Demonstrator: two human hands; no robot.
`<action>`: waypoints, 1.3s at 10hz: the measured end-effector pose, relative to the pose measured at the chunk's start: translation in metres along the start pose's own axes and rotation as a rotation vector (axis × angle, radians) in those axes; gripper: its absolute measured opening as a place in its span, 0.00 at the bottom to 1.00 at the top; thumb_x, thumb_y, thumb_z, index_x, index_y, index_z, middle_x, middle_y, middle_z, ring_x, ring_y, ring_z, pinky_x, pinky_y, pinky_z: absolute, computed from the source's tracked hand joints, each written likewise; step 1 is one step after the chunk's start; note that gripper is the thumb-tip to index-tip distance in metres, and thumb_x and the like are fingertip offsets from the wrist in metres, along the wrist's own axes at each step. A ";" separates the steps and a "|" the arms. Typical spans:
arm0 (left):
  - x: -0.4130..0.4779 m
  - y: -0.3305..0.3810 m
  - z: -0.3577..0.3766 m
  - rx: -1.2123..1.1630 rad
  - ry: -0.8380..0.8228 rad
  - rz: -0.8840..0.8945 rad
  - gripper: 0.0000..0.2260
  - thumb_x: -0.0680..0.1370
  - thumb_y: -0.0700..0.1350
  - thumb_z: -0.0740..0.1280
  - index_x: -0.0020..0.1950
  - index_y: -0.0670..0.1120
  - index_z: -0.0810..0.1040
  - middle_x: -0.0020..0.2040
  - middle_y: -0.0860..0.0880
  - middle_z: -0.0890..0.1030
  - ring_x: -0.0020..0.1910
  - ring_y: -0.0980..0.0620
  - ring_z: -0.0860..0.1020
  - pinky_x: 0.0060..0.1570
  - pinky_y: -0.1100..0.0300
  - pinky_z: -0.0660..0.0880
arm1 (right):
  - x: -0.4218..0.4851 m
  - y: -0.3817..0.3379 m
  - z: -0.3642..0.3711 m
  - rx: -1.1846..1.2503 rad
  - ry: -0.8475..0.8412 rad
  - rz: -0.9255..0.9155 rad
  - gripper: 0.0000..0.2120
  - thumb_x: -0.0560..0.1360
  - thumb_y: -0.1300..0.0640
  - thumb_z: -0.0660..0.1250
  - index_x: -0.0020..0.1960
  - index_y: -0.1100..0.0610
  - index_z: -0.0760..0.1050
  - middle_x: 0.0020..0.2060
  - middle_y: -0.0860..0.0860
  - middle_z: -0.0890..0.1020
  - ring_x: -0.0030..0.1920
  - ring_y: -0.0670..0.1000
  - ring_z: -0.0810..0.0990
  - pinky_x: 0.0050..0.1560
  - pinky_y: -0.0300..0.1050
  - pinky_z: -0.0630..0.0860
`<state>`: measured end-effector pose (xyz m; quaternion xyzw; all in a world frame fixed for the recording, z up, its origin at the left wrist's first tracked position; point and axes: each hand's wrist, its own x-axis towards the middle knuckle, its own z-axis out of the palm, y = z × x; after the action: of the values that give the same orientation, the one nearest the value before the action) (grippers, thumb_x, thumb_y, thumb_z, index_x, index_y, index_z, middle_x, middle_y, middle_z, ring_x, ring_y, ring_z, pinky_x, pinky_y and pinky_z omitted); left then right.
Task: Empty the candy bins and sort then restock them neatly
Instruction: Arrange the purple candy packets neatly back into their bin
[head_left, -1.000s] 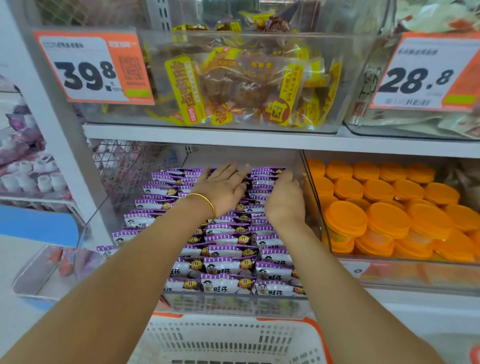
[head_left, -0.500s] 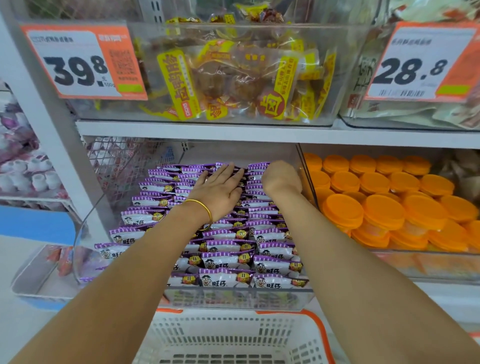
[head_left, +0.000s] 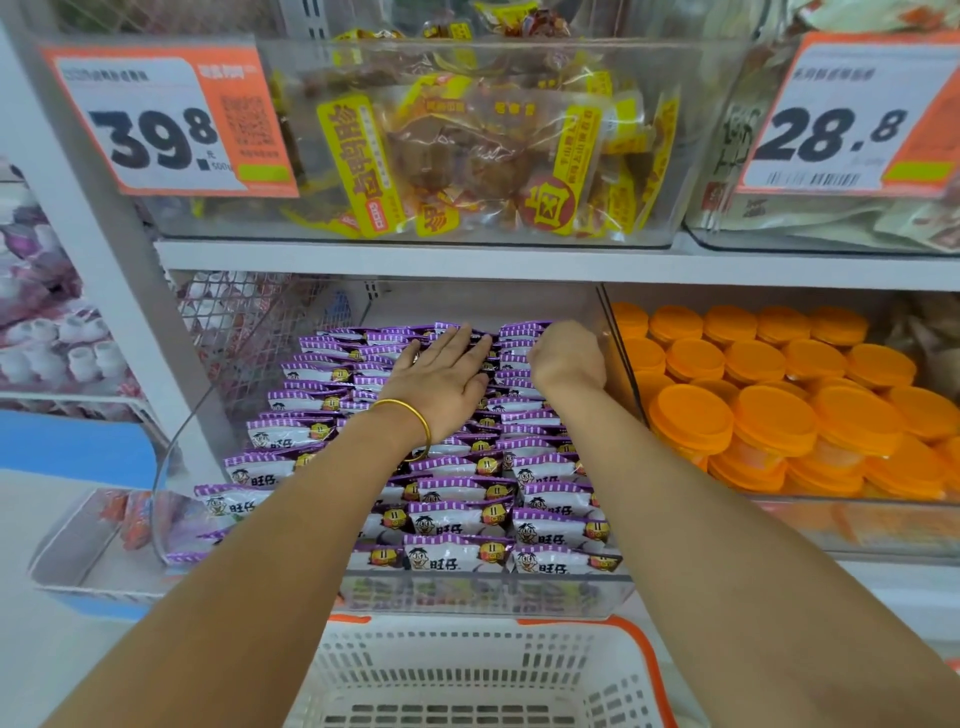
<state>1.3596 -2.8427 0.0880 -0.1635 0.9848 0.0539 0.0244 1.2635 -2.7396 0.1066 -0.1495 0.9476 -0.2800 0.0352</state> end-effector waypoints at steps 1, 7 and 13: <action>-0.001 0.001 -0.003 -0.005 0.000 0.000 0.23 0.83 0.53 0.44 0.78 0.54 0.44 0.79 0.51 0.42 0.77 0.55 0.41 0.74 0.51 0.38 | 0.001 -0.001 -0.009 -0.052 -0.004 -0.049 0.08 0.78 0.65 0.61 0.51 0.62 0.78 0.50 0.59 0.81 0.53 0.57 0.80 0.43 0.45 0.73; -0.009 0.002 -0.002 0.023 -0.045 -0.015 0.23 0.83 0.53 0.44 0.78 0.56 0.43 0.78 0.51 0.40 0.77 0.53 0.41 0.74 0.47 0.37 | -0.013 0.008 -0.008 -0.361 -0.053 -0.290 0.06 0.74 0.61 0.70 0.51 0.56 0.79 0.48 0.54 0.81 0.49 0.54 0.80 0.41 0.43 0.74; -0.009 0.003 -0.002 0.025 -0.045 -0.021 0.23 0.83 0.53 0.44 0.78 0.56 0.43 0.78 0.51 0.40 0.77 0.54 0.41 0.74 0.47 0.38 | -0.023 0.010 -0.021 -0.297 -0.202 -0.338 0.05 0.73 0.56 0.72 0.45 0.57 0.80 0.45 0.54 0.82 0.46 0.54 0.81 0.47 0.45 0.79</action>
<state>1.3672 -2.8374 0.0913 -0.1721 0.9828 0.0447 0.0491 1.2795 -2.7138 0.1186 -0.3365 0.9317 -0.1230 0.0602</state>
